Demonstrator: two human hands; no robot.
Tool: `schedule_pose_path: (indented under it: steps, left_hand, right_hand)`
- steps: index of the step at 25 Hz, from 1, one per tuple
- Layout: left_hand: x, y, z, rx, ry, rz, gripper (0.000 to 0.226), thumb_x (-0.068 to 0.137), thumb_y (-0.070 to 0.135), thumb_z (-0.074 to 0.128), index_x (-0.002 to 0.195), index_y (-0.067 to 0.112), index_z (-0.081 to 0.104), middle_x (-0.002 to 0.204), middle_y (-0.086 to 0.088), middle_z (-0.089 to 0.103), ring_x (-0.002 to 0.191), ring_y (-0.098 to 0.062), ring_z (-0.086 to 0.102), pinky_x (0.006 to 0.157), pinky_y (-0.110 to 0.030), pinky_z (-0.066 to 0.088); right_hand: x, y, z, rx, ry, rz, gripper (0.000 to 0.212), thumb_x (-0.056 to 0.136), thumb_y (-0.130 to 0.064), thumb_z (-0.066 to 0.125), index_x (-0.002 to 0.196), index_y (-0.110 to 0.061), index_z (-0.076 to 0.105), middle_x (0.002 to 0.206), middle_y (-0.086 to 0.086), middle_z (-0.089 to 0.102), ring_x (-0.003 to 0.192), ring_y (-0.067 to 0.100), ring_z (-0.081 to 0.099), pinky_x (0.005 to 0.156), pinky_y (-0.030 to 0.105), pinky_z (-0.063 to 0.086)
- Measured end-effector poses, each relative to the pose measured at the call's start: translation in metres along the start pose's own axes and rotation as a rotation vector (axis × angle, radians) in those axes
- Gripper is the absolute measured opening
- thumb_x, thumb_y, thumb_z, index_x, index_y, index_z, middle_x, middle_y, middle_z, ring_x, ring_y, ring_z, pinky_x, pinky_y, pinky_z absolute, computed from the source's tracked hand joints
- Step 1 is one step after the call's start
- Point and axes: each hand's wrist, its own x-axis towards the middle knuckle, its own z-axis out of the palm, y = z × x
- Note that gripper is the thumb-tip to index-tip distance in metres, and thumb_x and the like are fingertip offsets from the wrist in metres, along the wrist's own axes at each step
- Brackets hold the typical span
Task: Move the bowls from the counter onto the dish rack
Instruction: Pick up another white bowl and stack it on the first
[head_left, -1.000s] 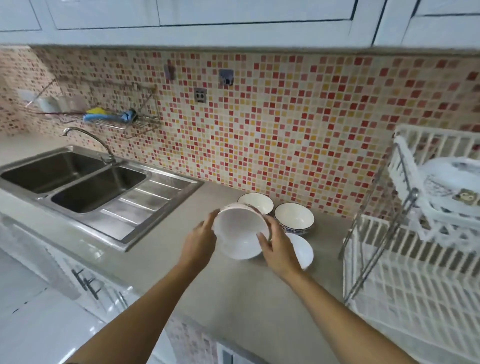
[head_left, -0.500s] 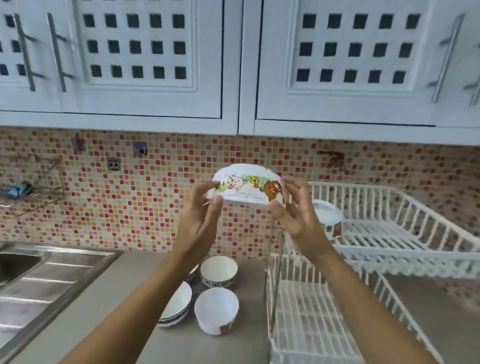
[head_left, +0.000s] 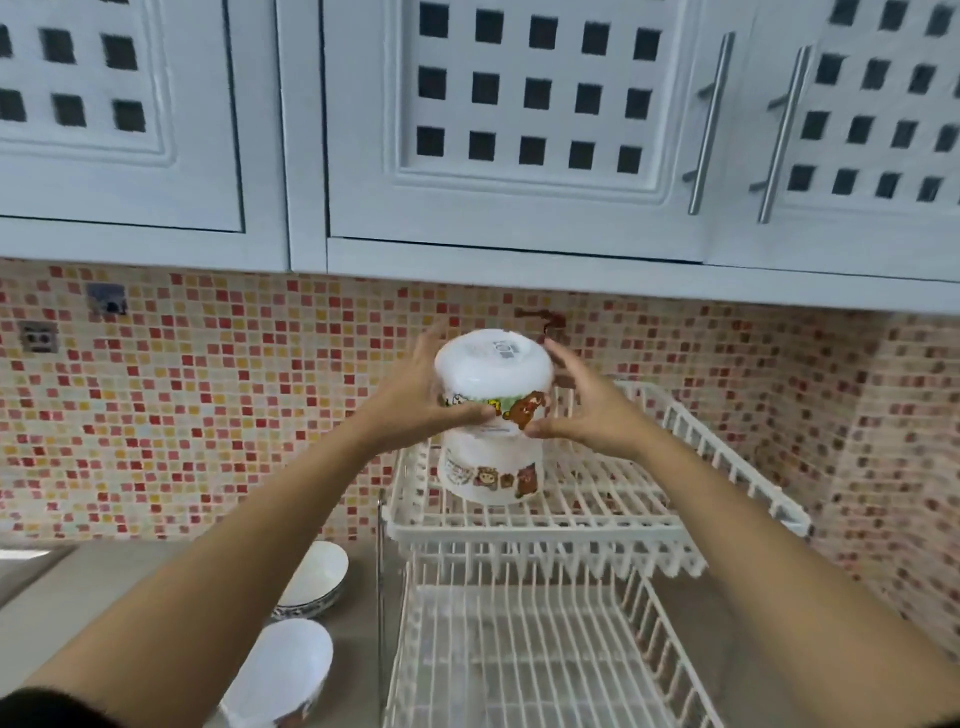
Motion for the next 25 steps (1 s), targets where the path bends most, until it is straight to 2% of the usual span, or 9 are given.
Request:
schedule_pose_path:
  steps: [2, 5, 8, 12, 15, 17, 20, 22, 25]
  left_hand:
    - [0.014, -0.007, 0.016, 0.097, -0.068, -0.067, 0.1, 0.066, 0.053, 0.077, 0.144, 0.021, 0.023, 0.145, -0.011, 0.041, 0.127, -0.031, 0.045, 0.101, -0.038, 0.041]
    - [0.027, -0.021, 0.036, 0.203, -0.173, -0.181, 0.108, 0.061, 0.058, 0.078, 0.146, 0.02, 0.021, 0.146, -0.013, 0.039, 0.125, -0.032, 0.046, 0.101, -0.041, 0.045]
    - [0.032, -0.027, 0.05, 0.285, -0.279, -0.229, 0.11, 0.064, 0.057, 0.077, 0.147, 0.016, 0.018, 0.139, -0.011, 0.049, 0.121, -0.029, 0.05, 0.096, -0.036, 0.047]
    - [0.034, -0.03, 0.057, 0.287, -0.337, -0.286, 0.1, 0.066, 0.053, 0.077, 0.143, 0.014, 0.026, 0.134, -0.006, 0.054, 0.117, -0.026, 0.053, 0.093, -0.033, 0.047]
    - [0.032, -0.032, 0.061, 0.32, -0.362, -0.3, 0.101, 0.067, 0.052, 0.077, 0.144, 0.013, 0.024, 0.135, -0.006, 0.053, 0.118, -0.026, 0.052, 0.091, -0.031, 0.045]
    - [0.031, -0.031, 0.06, 0.356, -0.391, -0.293, 0.109, 0.068, 0.054, 0.075, 0.148, 0.012, 0.015, 0.143, -0.008, 0.047, 0.125, -0.028, 0.049, 0.097, -0.034, 0.044]
    - [0.025, -0.019, 0.049, 0.378, -0.379, -0.262, 0.117, 0.072, 0.054, 0.071, 0.152, 0.013, -0.003, 0.161, -0.011, 0.011, 0.145, -0.032, 0.022, 0.113, -0.042, 0.031]
    - [0.015, -0.01, 0.03, 0.391, -0.305, -0.205, 0.105, 0.081, 0.051, 0.063, 0.152, 0.011, -0.004, 0.161, -0.012, 0.001, 0.148, -0.031, 0.011, 0.117, -0.044, 0.022]
    - [-0.007, -0.01, -0.011, 0.414, -0.152, -0.156, 0.079, 0.095, 0.044, 0.045, 0.151, 0.007, 0.004, 0.161, -0.012, 0.007, 0.148, -0.03, 0.011, 0.119, -0.042, 0.017]
  right_hand:
    - [0.013, 0.018, 0.002, -0.108, -0.075, 0.024, 0.115, 0.063, -0.037, 0.084, 0.15, -0.03, 0.01, 0.158, -0.001, 0.021, 0.141, 0.018, 0.029, 0.115, 0.041, 0.026]
    - [0.031, 0.041, 0.011, -0.228, -0.203, 0.006, 0.114, 0.062, -0.038, 0.085, 0.15, -0.027, 0.013, 0.156, -0.002, 0.021, 0.142, 0.02, 0.026, 0.116, 0.038, 0.024]
    - [0.04, 0.053, 0.021, -0.353, -0.29, 0.025, 0.118, 0.062, -0.043, 0.083, 0.151, -0.026, 0.007, 0.159, 0.0, 0.012, 0.145, 0.022, 0.015, 0.119, 0.045, 0.02]
    - [0.041, 0.058, 0.027, -0.378, -0.342, 0.068, 0.113, 0.067, -0.039, 0.081, 0.15, -0.025, 0.007, 0.157, 0.001, 0.015, 0.143, 0.023, 0.019, 0.118, 0.04, 0.021]
    - [0.039, 0.06, 0.031, -0.406, -0.382, 0.096, 0.117, 0.066, -0.041, 0.082, 0.151, -0.024, 0.004, 0.159, 0.001, 0.012, 0.144, 0.023, 0.017, 0.118, 0.041, 0.02]
    - [0.037, 0.054, 0.031, -0.434, -0.39, 0.116, 0.119, 0.066, -0.039, 0.082, 0.151, -0.023, 0.001, 0.16, 0.002, 0.007, 0.146, 0.024, 0.013, 0.119, 0.042, 0.018]
    - [0.035, 0.035, 0.026, -0.469, -0.372, 0.14, 0.122, 0.067, -0.035, 0.082, 0.151, -0.018, -0.005, 0.161, 0.001, -0.003, 0.148, 0.023, 0.004, 0.119, 0.041, 0.012]
    - [0.036, 0.017, 0.029, -0.459, -0.359, 0.135, 0.12, 0.069, -0.029, 0.081, 0.151, -0.017, -0.006, 0.161, 0.0, -0.008, 0.148, 0.023, 0.001, 0.12, 0.04, 0.012]
    - [0.036, -0.022, 0.048, -0.409, -0.308, 0.064, 0.098, 0.082, -0.02, 0.065, 0.152, -0.019, -0.005, 0.161, 0.0, -0.01, 0.148, 0.021, -0.003, 0.119, 0.038, 0.012]
